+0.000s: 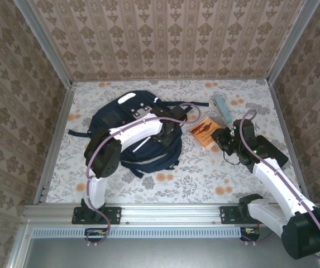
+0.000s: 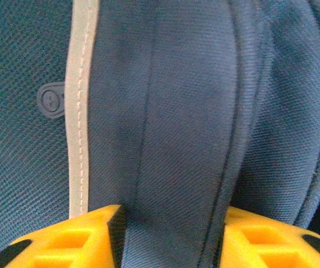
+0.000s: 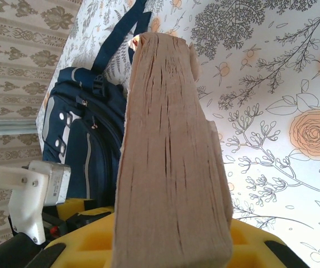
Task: Pack the student bag
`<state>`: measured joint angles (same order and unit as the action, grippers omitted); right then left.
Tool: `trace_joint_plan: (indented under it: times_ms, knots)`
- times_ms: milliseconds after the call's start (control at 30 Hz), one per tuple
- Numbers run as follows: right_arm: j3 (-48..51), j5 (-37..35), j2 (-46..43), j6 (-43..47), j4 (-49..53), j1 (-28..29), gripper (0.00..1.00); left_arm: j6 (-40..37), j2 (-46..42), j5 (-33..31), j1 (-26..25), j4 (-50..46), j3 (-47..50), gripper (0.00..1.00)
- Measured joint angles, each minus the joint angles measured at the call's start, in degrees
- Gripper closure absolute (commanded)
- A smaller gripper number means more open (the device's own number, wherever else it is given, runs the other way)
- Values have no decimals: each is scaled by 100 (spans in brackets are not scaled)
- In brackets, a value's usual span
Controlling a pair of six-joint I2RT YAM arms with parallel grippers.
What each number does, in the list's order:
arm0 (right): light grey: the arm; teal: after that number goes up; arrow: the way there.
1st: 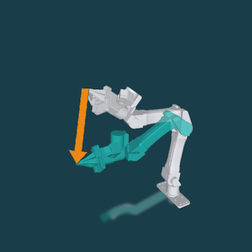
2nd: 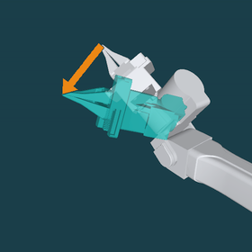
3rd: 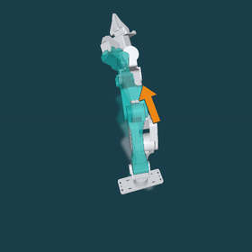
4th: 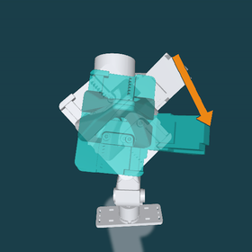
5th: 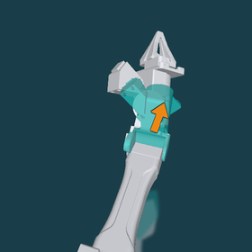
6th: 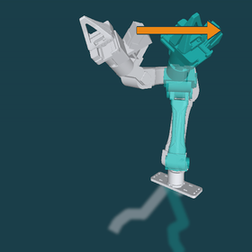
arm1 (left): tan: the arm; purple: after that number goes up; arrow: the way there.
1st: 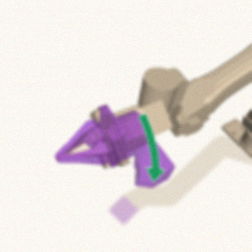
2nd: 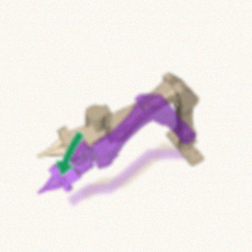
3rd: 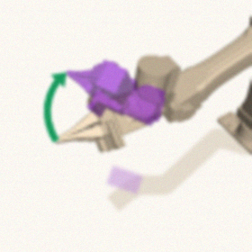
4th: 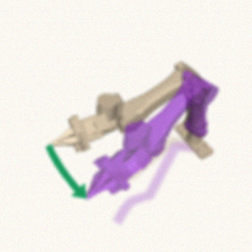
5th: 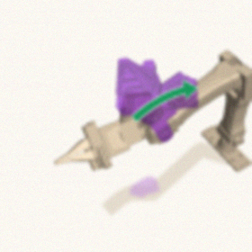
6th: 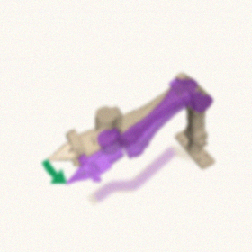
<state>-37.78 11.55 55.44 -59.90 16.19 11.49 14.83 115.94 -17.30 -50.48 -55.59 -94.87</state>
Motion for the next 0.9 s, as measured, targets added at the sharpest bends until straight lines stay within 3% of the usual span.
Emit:
trace_joint_plan:
  times_ms: [100,300,433,700,900]
  knots:
    - [2,0,0,0,0,2,81,-46,33,-146,-90,-125,-138,78]
    - [4,-2,-28,9,83,0,80,-216,-7,-485,-203,-157,-221,93]
    - [7,-2,-197,116,179,0,80,-422,-343,-852,-267,-57,-184,96]
    - [4,52,-577,455,306,-2,80,-820,-1869,-1657,-225,739,188,96]
    - [7,588,-557,553,76,4,80,-918,-2343,-1810,-236,1303,415,96]
